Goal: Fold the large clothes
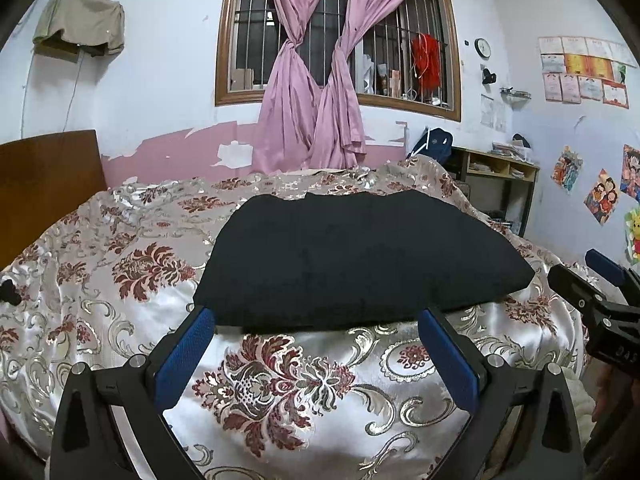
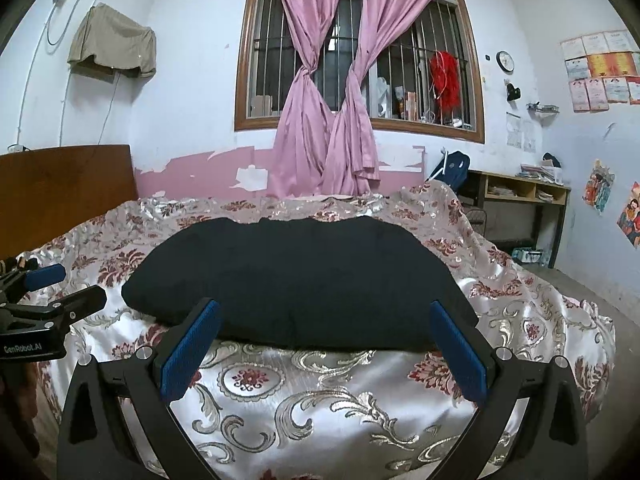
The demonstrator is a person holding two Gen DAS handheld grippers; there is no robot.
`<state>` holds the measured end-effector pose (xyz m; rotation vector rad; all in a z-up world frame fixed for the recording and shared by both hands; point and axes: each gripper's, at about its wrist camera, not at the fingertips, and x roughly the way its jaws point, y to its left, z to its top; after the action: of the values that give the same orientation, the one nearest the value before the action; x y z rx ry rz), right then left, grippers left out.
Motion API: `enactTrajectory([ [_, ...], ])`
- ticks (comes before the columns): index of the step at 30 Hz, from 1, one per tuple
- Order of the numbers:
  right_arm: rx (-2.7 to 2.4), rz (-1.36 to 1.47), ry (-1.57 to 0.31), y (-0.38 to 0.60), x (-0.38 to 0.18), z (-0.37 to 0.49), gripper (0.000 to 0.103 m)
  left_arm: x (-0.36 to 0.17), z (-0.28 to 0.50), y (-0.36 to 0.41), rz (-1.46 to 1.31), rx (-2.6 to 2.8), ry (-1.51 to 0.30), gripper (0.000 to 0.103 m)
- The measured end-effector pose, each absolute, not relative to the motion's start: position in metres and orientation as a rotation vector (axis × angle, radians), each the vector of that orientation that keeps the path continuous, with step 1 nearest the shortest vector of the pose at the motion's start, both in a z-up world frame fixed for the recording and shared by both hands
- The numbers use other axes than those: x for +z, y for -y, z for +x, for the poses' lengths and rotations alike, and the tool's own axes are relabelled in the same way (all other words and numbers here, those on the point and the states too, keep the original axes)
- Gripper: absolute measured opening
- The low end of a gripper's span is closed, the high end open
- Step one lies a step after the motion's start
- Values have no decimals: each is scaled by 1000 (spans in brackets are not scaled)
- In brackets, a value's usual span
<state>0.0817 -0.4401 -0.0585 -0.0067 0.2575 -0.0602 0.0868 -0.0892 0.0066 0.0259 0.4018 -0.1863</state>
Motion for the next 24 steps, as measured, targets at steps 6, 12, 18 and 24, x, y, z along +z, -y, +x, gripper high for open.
enactTrajectory([
  [6, -63, -6, -273, 443, -63, 83, 101, 8, 86, 87, 22, -176, -393, 103],
  [12, -62, -6, -273, 444, -62, 83, 101, 9, 86, 86, 23, -177, -393, 103],
  [18, -62, -6, -272, 443, -62, 83, 101, 10, 86, 87, 25, -176, -390, 103],
  [24, -61, -7, -272, 444, -62, 83, 101, 11, 86, 87, 24, -177, -390, 103],
])
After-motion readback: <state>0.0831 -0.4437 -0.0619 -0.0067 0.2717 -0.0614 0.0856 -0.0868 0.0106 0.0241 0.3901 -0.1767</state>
